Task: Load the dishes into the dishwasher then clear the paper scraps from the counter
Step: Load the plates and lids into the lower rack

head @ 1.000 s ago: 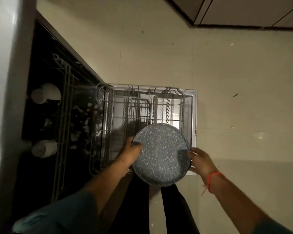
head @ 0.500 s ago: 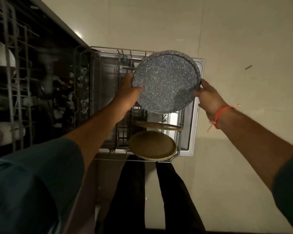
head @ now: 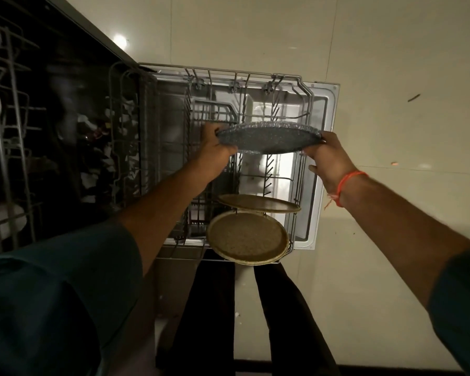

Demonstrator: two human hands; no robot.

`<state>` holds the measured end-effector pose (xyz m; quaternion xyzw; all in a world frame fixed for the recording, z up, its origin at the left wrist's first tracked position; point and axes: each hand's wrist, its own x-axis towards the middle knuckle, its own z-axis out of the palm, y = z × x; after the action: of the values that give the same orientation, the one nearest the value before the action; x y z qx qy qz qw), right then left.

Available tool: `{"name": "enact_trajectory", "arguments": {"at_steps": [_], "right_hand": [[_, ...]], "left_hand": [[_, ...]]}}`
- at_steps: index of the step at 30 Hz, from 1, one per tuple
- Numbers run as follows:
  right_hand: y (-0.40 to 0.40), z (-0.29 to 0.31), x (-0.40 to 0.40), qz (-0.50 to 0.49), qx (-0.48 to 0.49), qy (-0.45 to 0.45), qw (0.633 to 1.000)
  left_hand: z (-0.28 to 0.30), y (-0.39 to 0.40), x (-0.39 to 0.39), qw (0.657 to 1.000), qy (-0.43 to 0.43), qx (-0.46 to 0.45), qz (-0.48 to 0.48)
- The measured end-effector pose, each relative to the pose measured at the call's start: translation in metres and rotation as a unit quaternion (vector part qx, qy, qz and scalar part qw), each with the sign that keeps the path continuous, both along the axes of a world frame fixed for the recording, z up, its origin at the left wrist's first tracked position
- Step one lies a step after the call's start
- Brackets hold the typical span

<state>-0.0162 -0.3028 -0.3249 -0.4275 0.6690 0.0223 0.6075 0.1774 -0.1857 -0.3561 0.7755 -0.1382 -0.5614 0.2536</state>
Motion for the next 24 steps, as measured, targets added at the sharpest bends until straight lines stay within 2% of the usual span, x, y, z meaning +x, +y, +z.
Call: {"name": "enact_trajectory", "arguments": {"at_steps": [10,15,24], "right_hand": [[0.011,-0.029,-0.003,0.028,0.019,0.044,0.998],[0.02,-0.035,0.001,0.015,0.021,0.041,0.999],[0.034,-0.038,0.005,0.114,-0.009,0.065,0.991]], "left_hand": [[-0.016,0.018,-0.01,0.999,0.023,0.02,-0.028],[-0.022,0.012,-0.007,0.999,0.02,0.035,-0.006],[-0.027,0.008,-0.013,0.997,-0.002,0.035,-0.064]]}}
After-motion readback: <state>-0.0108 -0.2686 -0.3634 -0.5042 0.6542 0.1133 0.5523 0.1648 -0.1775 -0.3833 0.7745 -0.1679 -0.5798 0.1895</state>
